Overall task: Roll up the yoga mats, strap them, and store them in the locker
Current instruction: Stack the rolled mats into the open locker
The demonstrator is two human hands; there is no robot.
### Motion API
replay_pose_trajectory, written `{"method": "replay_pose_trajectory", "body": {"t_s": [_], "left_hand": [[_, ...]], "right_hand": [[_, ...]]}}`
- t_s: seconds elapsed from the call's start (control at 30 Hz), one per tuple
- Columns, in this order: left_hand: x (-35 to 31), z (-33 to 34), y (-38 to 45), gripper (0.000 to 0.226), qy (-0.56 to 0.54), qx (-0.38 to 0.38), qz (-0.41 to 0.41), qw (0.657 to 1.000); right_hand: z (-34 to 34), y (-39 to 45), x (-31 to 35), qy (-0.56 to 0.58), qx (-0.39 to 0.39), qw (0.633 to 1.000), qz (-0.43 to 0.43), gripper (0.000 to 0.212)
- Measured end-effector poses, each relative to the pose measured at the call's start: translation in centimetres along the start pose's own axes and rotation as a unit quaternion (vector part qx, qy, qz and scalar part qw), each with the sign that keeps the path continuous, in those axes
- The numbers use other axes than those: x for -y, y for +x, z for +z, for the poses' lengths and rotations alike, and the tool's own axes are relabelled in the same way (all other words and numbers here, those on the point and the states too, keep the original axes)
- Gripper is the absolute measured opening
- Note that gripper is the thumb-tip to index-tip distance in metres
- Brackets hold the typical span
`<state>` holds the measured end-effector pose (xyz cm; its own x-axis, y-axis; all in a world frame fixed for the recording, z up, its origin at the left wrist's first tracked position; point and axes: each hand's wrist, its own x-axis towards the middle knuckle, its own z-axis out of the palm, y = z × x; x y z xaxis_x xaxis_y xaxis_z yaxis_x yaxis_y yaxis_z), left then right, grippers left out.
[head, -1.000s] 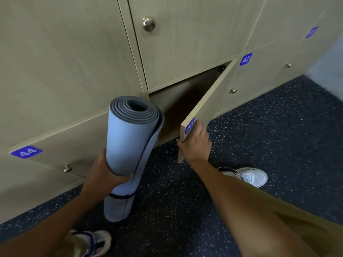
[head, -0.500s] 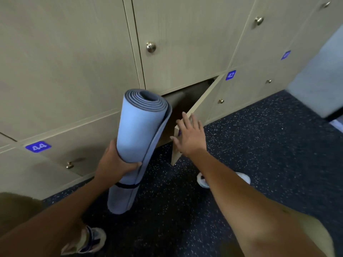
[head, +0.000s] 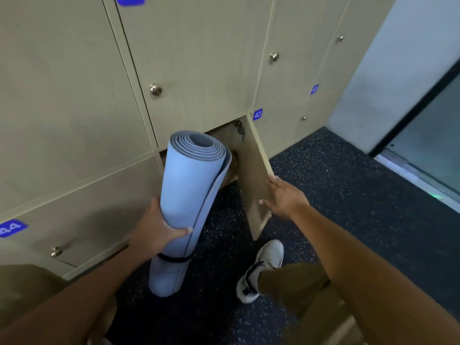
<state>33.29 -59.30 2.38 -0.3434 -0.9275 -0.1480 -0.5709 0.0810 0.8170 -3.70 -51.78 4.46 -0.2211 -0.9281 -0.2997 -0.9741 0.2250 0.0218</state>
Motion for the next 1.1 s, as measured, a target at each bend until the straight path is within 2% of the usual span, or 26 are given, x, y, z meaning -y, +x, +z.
{"method": "replay_pose_trajectory", "body": {"t_s": [0.2, 0.33, 0.5, 0.63, 0.73, 0.8, 0.83, 0.87, 0.97, 1.03, 1.1], "left_hand": [[-2.2, 3.9, 3.5, 0.126, -0.008, 0.003, 0.026, 1.000], [-3.0, 6.1, 6.4, 0.125, 0.026, 0.011, 0.015, 0.999], [-4.4, 7.8, 9.2, 0.113, 0.061, -0.003, 0.030, 0.998], [-5.7, 8.3, 10.8, 0.115, 0.076, 0.007, 0.044, 0.996], [-6.3, 8.3, 11.5, 0.115, 0.089, 0.022, 0.053, 0.994], [-6.7, 8.5, 11.9, 0.114, 0.091, 0.027, 0.064, 0.993], [-6.8, 8.6, 12.0, 0.114, 0.092, 0.030, 0.068, 0.993], [-6.9, 8.6, 12.3, 0.114, 0.091, 0.035, 0.071, 0.993], [-7.3, 8.8, 12.9, 0.116, 0.081, 0.056, 0.090, 0.991], [-7.8, 9.1, 13.1, 0.118, 0.086, 0.064, 0.111, 0.988], [-8.1, 9.4, 13.1, 0.117, 0.096, 0.068, 0.137, 0.984]], "right_hand": [[0.3, 1.0, -8.7, 0.080, -0.019, 0.996, 0.043, 0.080], [2.0, 3.2, -12.3, 0.047, -0.057, 0.994, 0.076, 0.083], [2.3, 5.1, -15.0, 0.052, -0.075, 0.991, 0.100, 0.086], [1.9, 5.5, -15.2, 0.064, -0.073, 0.988, 0.120, 0.089], [1.3, 6.2, -12.4, 0.086, -0.097, 0.985, 0.118, 0.093], [1.3, 6.4, -9.3, 0.194, -0.111, 0.970, 0.099, 0.092], [1.2, 6.4, -7.7, 0.287, -0.092, 0.949, 0.088, 0.090], [0.9, 6.2, -6.1, 0.394, -0.058, 0.914, 0.072, 0.088], [0.2, 6.0, -2.6, 0.665, 0.050, 0.744, 0.047, 0.085], [-0.6, 5.8, -1.4, 0.764, 0.112, 0.633, 0.052, 0.082], [-1.3, 5.7, -0.7, 0.796, 0.162, 0.581, 0.053, 0.069]]}}
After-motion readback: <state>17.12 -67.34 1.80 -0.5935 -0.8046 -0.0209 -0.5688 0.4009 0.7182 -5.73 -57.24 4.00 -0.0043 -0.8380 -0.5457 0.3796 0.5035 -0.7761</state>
